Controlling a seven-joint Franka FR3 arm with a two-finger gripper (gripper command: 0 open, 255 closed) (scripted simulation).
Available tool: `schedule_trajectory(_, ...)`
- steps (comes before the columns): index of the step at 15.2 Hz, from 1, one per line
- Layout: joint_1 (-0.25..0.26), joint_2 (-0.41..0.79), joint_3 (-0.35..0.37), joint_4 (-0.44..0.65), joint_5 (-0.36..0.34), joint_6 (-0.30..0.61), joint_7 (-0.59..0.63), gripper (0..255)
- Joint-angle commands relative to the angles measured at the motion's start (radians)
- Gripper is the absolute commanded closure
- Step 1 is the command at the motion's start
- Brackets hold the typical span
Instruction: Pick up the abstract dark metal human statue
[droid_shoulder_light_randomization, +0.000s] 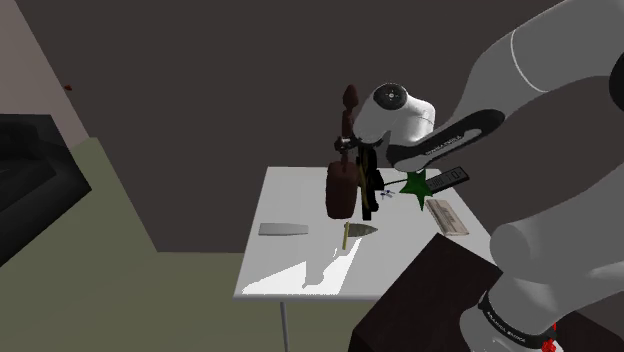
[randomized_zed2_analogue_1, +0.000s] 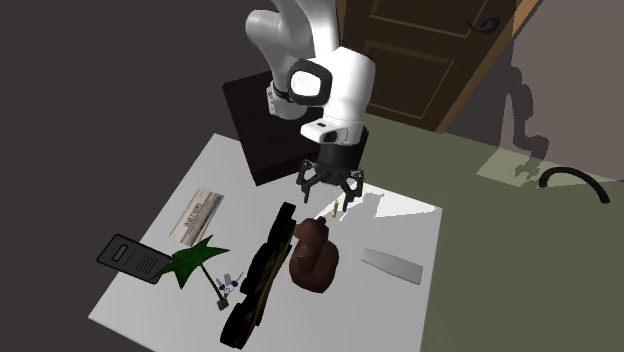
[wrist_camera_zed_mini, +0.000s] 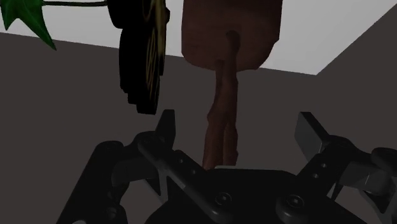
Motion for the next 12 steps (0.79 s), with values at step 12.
schedule_trajectory(12,-0.124,0.417,0.124,0.282,-0.856,-0.225,0.824,0)
